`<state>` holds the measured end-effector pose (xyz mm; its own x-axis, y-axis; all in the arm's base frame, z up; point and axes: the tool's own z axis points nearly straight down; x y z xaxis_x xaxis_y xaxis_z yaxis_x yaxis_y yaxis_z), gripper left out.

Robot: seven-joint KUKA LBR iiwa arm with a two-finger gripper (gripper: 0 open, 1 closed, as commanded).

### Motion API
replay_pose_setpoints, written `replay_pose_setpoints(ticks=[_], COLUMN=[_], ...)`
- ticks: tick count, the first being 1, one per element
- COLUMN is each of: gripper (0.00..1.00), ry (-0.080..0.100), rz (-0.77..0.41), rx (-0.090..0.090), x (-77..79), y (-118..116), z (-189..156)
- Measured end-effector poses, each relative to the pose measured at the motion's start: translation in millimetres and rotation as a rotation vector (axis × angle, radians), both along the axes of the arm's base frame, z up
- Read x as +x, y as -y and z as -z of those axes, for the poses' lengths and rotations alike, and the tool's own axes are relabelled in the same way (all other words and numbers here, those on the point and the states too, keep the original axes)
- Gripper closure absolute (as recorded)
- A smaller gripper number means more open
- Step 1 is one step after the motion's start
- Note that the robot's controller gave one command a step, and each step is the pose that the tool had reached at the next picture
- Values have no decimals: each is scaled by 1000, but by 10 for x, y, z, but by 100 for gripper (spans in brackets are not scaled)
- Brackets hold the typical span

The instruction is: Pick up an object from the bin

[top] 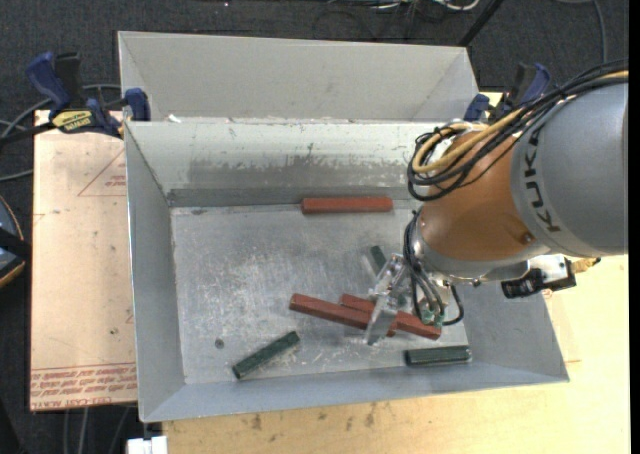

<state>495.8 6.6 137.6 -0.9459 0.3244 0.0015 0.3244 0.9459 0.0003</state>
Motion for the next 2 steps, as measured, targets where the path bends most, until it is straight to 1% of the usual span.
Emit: replay_pose_setpoints(ticks=[1, 2], gripper=[100, 100], ry=[4, 1], rz=[-1, -1], rx=[0, 0], x=[6, 2], y=[-1, -2], z=[-102, -163])
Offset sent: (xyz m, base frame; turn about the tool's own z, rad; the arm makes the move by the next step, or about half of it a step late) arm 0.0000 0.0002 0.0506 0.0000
